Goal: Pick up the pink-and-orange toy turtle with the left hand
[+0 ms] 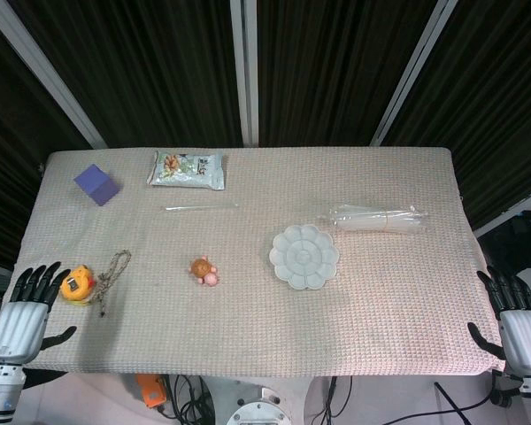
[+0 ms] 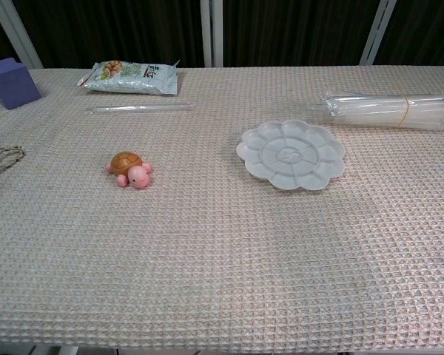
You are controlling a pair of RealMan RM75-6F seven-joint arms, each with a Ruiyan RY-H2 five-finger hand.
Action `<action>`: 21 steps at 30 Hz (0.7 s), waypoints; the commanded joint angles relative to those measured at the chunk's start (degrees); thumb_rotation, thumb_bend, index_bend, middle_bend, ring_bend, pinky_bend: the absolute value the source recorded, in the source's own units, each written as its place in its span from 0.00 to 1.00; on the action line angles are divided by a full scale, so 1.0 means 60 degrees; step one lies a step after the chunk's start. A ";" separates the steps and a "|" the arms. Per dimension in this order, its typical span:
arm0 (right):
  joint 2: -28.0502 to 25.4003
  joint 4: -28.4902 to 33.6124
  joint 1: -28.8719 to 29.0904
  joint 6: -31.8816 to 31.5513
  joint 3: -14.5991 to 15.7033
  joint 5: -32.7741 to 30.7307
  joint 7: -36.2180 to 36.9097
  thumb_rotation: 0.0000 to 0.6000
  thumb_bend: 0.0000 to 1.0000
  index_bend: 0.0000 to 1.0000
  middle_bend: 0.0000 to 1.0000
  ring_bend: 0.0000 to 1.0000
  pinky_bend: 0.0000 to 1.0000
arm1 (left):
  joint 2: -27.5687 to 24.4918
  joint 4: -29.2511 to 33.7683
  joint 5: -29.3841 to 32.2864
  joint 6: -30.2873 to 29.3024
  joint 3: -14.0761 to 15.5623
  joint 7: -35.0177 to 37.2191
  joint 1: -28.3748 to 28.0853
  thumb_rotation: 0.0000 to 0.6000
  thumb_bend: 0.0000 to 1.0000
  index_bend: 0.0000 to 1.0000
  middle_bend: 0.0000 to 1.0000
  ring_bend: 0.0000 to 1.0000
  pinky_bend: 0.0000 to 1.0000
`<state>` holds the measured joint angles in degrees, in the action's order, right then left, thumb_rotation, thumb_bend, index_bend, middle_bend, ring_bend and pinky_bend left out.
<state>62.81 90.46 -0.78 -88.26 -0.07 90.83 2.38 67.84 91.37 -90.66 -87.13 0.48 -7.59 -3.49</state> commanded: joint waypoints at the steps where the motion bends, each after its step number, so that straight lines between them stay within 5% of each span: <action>1: -0.0005 -0.0004 -0.0005 -0.0012 0.0006 0.0008 0.0002 1.00 0.23 0.00 0.00 0.00 0.00 | -0.0007 0.0017 -0.0008 -0.0002 0.0001 -0.0015 -0.0002 1.00 0.07 0.11 0.03 0.00 0.00; 13: -0.0048 -0.0161 -0.0077 -0.0173 -0.0008 0.0014 0.0215 1.00 0.23 0.00 0.00 0.00 0.00 | -0.0025 0.0187 -0.0196 0.0094 0.0029 -0.0164 -0.0118 1.00 0.08 0.12 0.03 0.00 0.00; 21: -0.0140 -0.0065 -0.0020 -0.0150 -0.0085 -0.0029 0.0150 1.00 0.23 0.00 0.00 0.00 0.00 | -0.0310 0.0752 -0.0471 0.1045 -0.0413 -0.0321 -0.1143 1.00 0.11 0.13 0.03 0.00 0.00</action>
<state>61.98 90.06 -0.92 -89.17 -0.56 90.66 3.29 66.34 94.97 -92.93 -82.54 -1.06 -9.04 -8.65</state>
